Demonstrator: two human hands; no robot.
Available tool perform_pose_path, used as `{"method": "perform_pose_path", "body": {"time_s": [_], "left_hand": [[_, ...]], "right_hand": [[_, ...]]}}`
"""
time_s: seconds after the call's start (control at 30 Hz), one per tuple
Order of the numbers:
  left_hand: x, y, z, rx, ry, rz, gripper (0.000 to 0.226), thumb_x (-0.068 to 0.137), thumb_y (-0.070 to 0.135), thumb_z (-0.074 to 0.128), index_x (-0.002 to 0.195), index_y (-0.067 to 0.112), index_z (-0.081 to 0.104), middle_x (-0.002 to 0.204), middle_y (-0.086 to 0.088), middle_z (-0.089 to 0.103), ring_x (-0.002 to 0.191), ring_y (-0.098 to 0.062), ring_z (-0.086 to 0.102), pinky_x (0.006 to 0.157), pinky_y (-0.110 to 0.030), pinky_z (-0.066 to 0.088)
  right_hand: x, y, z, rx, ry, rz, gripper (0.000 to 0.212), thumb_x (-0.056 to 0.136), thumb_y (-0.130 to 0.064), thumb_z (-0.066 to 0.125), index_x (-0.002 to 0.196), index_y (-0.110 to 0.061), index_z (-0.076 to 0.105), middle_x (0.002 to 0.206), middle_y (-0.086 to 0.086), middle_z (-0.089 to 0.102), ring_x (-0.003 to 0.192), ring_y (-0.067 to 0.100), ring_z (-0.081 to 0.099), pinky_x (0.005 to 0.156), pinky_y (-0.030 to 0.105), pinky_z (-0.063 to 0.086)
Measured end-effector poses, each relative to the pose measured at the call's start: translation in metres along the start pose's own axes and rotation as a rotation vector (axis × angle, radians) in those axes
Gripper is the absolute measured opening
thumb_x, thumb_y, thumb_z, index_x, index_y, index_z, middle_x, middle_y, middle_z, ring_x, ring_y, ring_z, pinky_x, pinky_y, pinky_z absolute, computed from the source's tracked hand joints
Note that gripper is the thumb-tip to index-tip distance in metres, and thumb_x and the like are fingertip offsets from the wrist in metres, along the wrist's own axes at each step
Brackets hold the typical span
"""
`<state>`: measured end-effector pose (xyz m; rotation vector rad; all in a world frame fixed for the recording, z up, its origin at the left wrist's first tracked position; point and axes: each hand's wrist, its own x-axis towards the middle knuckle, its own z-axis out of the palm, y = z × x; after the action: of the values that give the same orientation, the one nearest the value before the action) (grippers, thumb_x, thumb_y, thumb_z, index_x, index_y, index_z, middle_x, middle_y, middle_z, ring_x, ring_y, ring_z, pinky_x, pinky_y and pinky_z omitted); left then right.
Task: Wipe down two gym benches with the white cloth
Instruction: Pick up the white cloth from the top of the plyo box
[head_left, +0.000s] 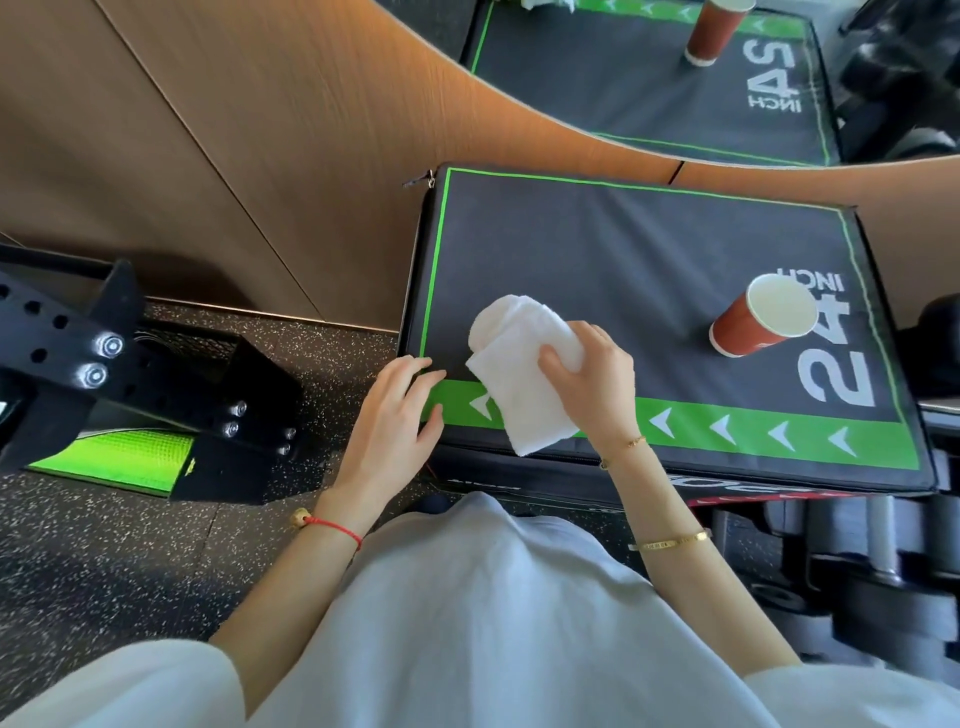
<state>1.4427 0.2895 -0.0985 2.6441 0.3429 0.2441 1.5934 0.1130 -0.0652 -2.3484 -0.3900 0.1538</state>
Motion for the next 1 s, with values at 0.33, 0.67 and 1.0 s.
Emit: {"method": "perform_pose_path", "body": {"time_s": [0.33,0.67,1.0], "left_hand": [[0.026,-0.017,-0.014,-0.083,-0.126,0.269,0.034,0.091,0.01,0.061,0.125,0.007,0.063,0.126,-0.007,0.06,0.125,-0.028,0.052,0.111,-0.041,0.039],[0.032,-0.035,-0.048,-0.131,-0.336,0.696,0.035,0.089,0.008,0.061,0.124,0.007,0.063,0.124,-0.006,0.062,0.122,-0.027,0.054,0.111,-0.041,0.039],[-0.026,-0.006,-0.04,-0.187,-0.579,1.075,0.036,0.093,0.015,0.058,0.128,0.01,0.059,0.128,-0.006,0.06,0.125,-0.024,0.052,0.111,-0.042,0.04]], "right_hand": [[-0.059,-0.009,-0.016,0.107,0.217,0.246,0.011,0.087,-0.024,0.063,0.091,-0.014,0.063,0.077,0.0,0.062,0.069,0.017,0.052,0.061,0.027,0.034],[-0.178,-0.049,0.035,0.217,0.627,0.582,0.008,0.086,-0.027,0.063,0.092,-0.023,0.065,0.078,-0.009,0.064,0.07,0.004,0.056,0.064,0.019,0.042],[-0.332,-0.084,0.087,0.23,0.969,0.914,0.01,0.087,-0.027,0.064,0.097,-0.026,0.066,0.084,-0.01,0.066,0.076,0.002,0.059,0.066,0.02,0.043]]}}
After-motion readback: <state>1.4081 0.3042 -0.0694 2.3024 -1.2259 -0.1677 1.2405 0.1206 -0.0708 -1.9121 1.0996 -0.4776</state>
